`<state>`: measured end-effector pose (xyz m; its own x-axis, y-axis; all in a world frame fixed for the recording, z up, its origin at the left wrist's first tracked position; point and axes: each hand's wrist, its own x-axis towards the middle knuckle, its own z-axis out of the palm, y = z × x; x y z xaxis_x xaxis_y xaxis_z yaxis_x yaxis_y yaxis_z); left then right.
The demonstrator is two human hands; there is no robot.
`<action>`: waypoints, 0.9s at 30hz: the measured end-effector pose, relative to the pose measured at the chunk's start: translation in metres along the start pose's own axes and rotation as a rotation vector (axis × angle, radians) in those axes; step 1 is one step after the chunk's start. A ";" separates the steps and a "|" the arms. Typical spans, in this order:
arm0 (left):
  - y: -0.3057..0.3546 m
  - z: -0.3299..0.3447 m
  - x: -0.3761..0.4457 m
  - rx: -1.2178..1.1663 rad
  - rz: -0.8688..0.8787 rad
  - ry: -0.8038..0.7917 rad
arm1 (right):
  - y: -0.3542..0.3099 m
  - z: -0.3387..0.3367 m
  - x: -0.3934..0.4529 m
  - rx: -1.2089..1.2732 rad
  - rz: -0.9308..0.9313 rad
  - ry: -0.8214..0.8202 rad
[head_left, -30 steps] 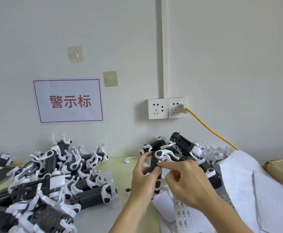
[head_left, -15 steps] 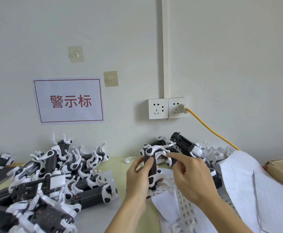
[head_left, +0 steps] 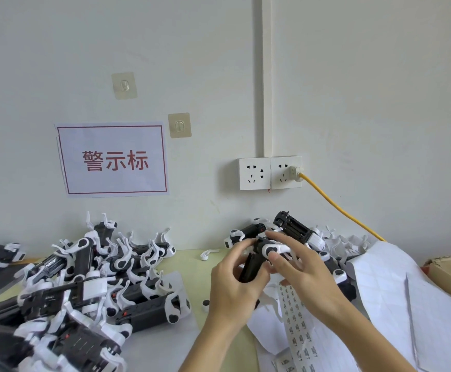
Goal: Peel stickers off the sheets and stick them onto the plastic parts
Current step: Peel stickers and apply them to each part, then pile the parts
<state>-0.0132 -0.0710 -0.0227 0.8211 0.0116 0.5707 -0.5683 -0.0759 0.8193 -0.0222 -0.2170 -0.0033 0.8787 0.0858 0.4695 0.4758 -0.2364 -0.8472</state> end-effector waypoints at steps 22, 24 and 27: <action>-0.009 0.000 0.006 0.056 -0.012 -0.106 | 0.010 0.006 0.004 0.136 0.099 0.145; -0.010 -0.001 0.006 0.059 -0.027 -0.085 | 0.011 0.002 0.004 0.224 0.097 0.187; -0.013 -0.003 0.006 -0.025 -0.147 -0.010 | 0.013 -0.005 0.007 0.395 0.100 0.322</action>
<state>-0.0007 -0.0666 -0.0295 0.8960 0.0103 0.4440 -0.4431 -0.0489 0.8952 -0.0101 -0.2249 -0.0099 0.8938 -0.2352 0.3818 0.4231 0.1605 -0.8918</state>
